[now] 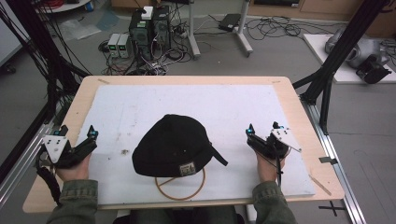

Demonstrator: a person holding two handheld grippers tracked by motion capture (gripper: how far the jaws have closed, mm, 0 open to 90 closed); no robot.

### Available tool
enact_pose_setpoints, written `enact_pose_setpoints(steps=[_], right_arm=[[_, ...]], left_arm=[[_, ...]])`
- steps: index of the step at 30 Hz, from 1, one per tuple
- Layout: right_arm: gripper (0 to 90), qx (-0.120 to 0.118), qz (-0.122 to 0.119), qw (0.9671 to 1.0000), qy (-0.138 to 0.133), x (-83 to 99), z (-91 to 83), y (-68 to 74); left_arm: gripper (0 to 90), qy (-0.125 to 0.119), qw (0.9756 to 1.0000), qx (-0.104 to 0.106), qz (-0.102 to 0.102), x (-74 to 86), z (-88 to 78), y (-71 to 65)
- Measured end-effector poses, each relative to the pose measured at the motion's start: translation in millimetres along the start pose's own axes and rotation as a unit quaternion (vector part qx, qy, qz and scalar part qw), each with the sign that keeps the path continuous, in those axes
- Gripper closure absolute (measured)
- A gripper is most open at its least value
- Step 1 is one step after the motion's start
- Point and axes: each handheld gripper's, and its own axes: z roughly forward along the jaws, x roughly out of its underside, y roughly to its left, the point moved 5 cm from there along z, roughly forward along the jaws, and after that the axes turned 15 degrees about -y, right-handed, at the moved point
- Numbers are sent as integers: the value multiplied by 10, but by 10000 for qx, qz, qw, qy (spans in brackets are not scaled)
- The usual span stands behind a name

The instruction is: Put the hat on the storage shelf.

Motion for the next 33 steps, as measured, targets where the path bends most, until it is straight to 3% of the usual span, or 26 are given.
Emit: enact_pose_setpoints(steps=[7,16,33], right_arm=[[94,63,41,10000,-61,-23,-21,-35],[94,52,-12,10000,-35,-10,-5,-49],[94,57,106,9999,10,-5,-2,-68]], left_arm=[[168,27,9999,-80,-110,-5,-13,30],[175,54,9999,-57,-133,1,-7,35],[180,65,9999,-30,-144,-7,-13,33]])
